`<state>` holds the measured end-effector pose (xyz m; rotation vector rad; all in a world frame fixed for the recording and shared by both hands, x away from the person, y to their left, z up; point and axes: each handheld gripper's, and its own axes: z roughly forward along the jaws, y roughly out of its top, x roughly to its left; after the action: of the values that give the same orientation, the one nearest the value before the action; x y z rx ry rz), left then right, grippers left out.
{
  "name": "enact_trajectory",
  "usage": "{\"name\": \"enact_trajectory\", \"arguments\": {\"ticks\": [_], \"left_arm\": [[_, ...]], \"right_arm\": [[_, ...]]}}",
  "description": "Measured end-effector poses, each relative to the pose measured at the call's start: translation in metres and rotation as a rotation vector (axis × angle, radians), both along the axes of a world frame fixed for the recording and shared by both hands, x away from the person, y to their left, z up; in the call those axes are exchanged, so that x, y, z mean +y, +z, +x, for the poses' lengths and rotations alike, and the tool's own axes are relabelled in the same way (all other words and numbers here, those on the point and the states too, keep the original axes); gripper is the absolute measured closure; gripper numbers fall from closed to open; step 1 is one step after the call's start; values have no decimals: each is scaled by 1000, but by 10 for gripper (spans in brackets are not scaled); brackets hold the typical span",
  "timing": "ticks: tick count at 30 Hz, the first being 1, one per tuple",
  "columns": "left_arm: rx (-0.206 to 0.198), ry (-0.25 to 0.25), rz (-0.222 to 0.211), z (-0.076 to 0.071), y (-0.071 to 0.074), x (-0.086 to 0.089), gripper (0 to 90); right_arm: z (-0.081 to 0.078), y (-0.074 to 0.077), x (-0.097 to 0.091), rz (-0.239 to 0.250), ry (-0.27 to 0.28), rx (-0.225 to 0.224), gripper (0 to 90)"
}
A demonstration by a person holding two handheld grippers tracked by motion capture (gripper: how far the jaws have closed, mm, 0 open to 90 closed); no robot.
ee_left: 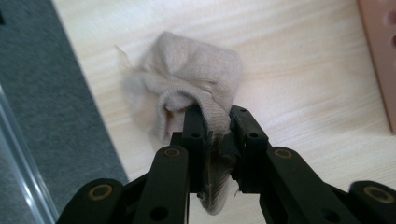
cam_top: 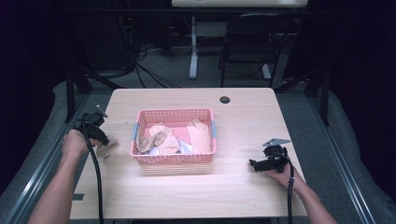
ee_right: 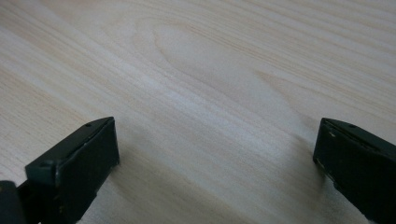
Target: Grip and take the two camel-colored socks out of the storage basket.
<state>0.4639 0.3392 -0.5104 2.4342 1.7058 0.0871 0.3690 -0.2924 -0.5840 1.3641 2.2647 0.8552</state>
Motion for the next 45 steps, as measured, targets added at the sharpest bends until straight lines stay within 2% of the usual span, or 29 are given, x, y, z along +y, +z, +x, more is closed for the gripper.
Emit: {"name": "enact_trajectory", "arguments": {"ticks": [1,2,3,4,5,6,11,12,14,15,16,17,18,19,20,21,22,23,27,28,30,32,36,42,45], "left_arm": [[0,0,0,0,0,0,770],[13,4,-1,0,-8,0,769],[13,4,-1,0,-8,0,768],[25,4,-10,0,-17,-1,767],[25,4,-10,0,-17,-1,767],[30,9,-20,-1,-24,-1,767],[20,10,-32,-2,-30,-2,762],[2,6,-34,-3,-28,-1,751],[3,10,-42,-4,-25,-1,729],[5,14,-39,-4,-24,-1,645],[-16,23,-35,-6,-19,-2,528],[-16,23,-35,-6,-19,-2,465],[-37,25,-32,-7,-11,-2,396],[-37,25,-32,-7,-11,-2,333],[-84,22,-37,-9,0,-2,304],[-84,22,-37,-9,0,-2,279],[-95,11,-50,-10,11,-3,243],[-95,11,-50,-10,11,-3,210],[-130,-10,-39,-11,37,-7,141],[-138,-16,-31,-11,48,-9,94],[-143,-18,-26,-11,53,-10,24],[-160,-13,-15,-12,65,-11,2],[-187,-36,-9,-13,85,-18,1],[-219,-93,-4,-14,105,-36,1],[-228,-113,-7,-14,108,-45,1]], "right_arm": [[0,0,0,0,0,0,0],[0,0,0,0,0,0,0],[0,0,0,0,0,0,0],[0,0,0,0,-1,1,0],[0,0,0,-1,-1,1,0],[0,0,0,0,0,-1,0],[0,0,0,0,-1,0,0],[0,0,0,0,0,-1,0],[0,0,0,-1,0,-1,0],[0,0,0,-1,0,-1,0],[0,0,0,-1,0,-1,0],[0,0,0,-1,0,-1,0],[0,0,0,-1,0,-1,0],[0,0,0,-1,0,-1,0],[0,0,0,0,0,-1,0],[0,0,0,0,0,-1,0],[0,0,0,-1,-1,-1,0],[0,0,0,-1,-1,-1,0],[0,0,1,4,-1,-2,0],[0,0,1,4,-1,-2,0],[0,0,1,3,0,-1,0],[0,0,1,4,-1,-2,0],[0,0,1,3,-2,-2,0],[0,0,2,4,0,-2,0],[0,0,2,6,0,-2,0]]}}
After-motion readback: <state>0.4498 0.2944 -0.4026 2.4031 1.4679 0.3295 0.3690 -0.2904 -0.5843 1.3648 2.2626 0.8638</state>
